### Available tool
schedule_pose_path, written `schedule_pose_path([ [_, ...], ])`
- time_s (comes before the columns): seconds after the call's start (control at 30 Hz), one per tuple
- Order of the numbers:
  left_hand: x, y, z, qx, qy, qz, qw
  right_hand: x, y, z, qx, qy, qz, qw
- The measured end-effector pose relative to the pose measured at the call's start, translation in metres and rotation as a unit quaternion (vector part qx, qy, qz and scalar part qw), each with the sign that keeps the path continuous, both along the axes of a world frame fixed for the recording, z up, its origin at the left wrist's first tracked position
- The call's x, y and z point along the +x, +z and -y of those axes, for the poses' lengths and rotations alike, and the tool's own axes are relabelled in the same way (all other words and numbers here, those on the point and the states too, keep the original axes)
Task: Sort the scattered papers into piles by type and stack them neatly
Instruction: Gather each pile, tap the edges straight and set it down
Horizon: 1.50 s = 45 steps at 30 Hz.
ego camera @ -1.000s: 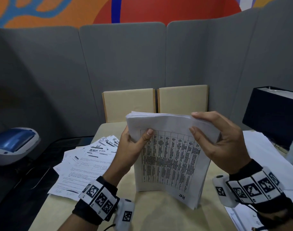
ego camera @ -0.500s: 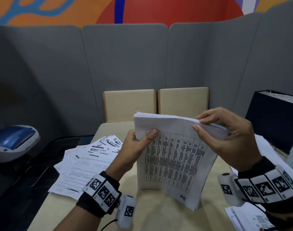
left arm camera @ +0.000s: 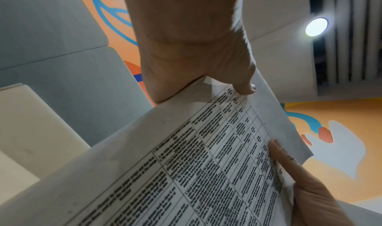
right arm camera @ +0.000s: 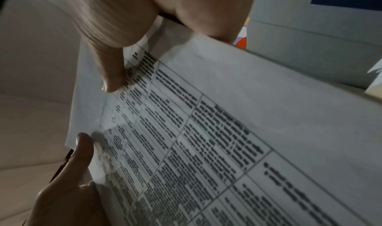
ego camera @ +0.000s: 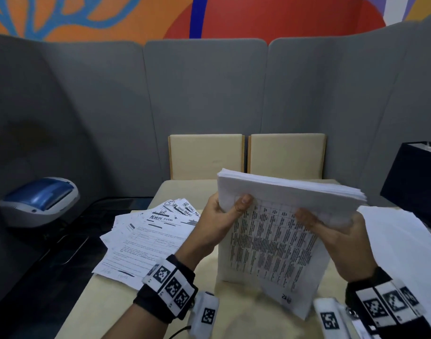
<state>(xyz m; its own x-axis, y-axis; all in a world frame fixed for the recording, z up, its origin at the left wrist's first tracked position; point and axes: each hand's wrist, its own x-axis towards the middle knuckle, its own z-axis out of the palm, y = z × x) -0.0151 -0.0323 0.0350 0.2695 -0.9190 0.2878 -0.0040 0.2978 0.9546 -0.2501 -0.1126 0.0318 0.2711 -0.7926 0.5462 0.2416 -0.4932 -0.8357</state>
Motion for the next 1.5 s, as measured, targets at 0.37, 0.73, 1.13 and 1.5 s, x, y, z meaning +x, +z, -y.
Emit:
schedule_pose_path([
  [0.37, -0.030, -0.001, -0.020, -0.084, 0.111, 0.043, 0.989, 0.002, 0.003, 0.002, 0.022, -0.029, -0.013, 0.999],
  [0.73, -0.026, 0.001, -0.022, -0.088, 0.112, 0.012, 0.990, 0.000, 0.001, 0.005, 0.062, -0.004, -0.015, 0.998],
  [1.13, 0.007, 0.010, -0.009, -0.062, -0.014, 0.018, 0.998, -0.003, 0.004, 0.006, 0.045, -0.001, -0.040, 0.998],
  [1.5, 0.003, -0.092, 0.023, 0.053, -0.011, 0.097, 0.994, 0.003, -0.065, 0.009, 0.106, -0.033, -0.090, 0.990],
])
